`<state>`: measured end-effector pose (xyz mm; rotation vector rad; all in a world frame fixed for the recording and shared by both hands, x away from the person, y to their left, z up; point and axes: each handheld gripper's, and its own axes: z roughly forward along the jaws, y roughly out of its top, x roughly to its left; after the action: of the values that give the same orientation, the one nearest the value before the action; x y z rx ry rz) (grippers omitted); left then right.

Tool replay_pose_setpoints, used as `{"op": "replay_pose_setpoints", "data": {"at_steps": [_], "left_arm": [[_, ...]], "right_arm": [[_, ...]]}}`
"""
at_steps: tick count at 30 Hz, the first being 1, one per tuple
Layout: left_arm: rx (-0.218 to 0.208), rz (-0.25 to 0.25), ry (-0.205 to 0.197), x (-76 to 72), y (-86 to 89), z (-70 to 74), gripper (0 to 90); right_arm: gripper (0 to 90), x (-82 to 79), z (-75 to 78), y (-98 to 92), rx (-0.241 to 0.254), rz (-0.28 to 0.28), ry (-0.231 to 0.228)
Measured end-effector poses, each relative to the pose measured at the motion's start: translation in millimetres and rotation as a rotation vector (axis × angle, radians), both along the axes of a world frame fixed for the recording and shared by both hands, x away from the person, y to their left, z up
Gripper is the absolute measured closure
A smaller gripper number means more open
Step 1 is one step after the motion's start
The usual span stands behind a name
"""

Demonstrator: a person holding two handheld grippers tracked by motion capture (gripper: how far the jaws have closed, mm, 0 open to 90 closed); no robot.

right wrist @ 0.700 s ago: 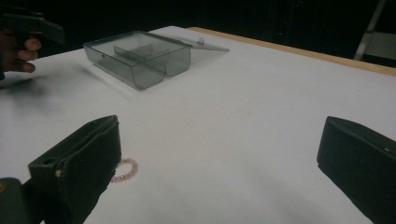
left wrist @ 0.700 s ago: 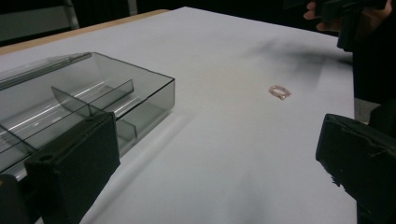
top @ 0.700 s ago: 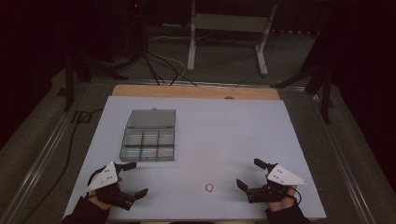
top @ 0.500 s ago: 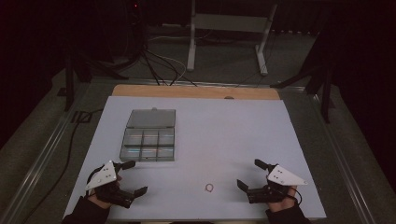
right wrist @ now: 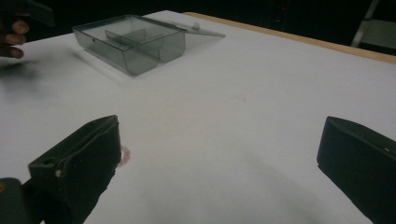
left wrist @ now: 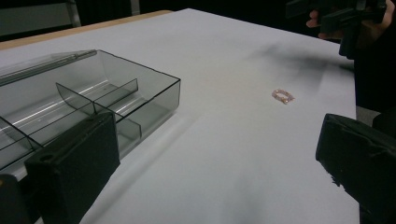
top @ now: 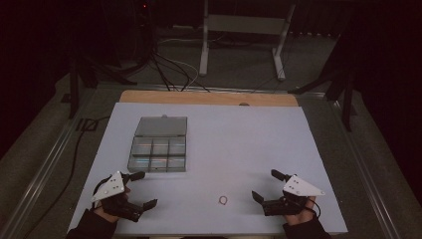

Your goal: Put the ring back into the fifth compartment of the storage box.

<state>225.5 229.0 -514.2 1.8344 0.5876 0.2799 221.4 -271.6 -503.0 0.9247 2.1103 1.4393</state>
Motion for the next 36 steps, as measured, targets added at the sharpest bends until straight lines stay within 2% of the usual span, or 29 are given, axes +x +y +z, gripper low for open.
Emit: {"op": "replay_pose_setpoints", "data": {"at_steps": [9, 13, 16, 22, 36], "left_arm": [[0.0, 0.0, -0.003, 0.0, -0.3, 0.2, 0.7], [0.002, 0.0, -0.005, 0.3, -0.4, 0.1, 0.7], [0.0, 0.003, -0.005, 0.4, -0.1, 0.1, 0.7], [0.0, 0.001, -0.005, 0.3, -0.4, 0.0, 0.7], [0.002, -0.005, -0.003, 0.4, -0.7, -0.1, 0.7]], "right_arm": [[0.0, -0.2, 1.3, 1.1, -0.006, -0.005, 0.011], [0.0, 1.2, 4.7, -1.7, 0.025, -0.015, 0.017], [0.0, 1.5, 5.1, -1.1, 0.03, -0.012, 0.027], [0.0, 2.8, 12.2, 2.0, 0.023, -0.001, 0.007], [0.0, 10.5, 25.8, 11.9, 0.072, 0.03, 0.005]]}}
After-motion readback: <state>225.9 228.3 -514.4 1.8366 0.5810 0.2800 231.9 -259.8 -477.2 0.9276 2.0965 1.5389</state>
